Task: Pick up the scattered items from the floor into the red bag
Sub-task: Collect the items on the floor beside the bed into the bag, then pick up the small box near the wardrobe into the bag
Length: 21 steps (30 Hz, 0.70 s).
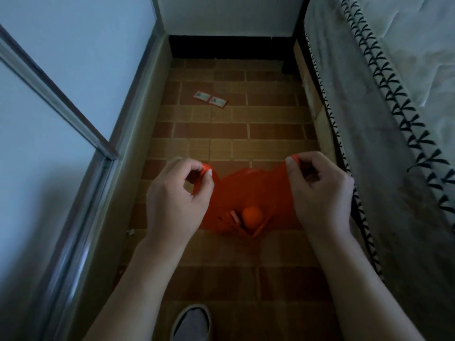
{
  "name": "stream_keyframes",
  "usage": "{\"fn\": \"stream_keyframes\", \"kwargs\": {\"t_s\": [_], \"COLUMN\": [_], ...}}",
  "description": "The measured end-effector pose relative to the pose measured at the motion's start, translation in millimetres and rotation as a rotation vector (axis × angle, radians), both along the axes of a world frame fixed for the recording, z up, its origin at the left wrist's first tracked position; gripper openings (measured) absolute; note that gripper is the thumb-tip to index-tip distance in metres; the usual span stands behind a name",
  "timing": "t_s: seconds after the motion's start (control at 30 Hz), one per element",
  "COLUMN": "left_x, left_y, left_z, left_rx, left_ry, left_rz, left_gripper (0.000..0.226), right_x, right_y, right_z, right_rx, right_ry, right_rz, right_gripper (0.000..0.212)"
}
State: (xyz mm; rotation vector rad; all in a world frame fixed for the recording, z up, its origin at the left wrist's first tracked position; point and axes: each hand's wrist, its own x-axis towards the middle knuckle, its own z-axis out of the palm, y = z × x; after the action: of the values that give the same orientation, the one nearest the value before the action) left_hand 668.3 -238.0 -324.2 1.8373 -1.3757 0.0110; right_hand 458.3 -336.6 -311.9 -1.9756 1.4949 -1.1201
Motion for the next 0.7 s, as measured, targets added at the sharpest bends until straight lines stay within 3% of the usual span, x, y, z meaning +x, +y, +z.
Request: {"fn": "stream_keyframes", "kwargs": {"t_s": [0.3, 0.7], "left_x": [18, -29], "left_y": [25, 81], "left_z": [184, 487], "left_rx": [0.22, 0.199], "left_ry": [-0.008, 0.122], "left_rz": [-0.048, -0.039], "left_gripper": [0.008, 0.013], "right_x": [6, -42], "right_y": [50, 116], "right_z": [168, 480], "right_rx": [0.217, 0.299], "right_ry": [-0.052, -0.129], "right_rz": [-0.112, -0.026], "right_gripper": [0.015, 0.004]}}
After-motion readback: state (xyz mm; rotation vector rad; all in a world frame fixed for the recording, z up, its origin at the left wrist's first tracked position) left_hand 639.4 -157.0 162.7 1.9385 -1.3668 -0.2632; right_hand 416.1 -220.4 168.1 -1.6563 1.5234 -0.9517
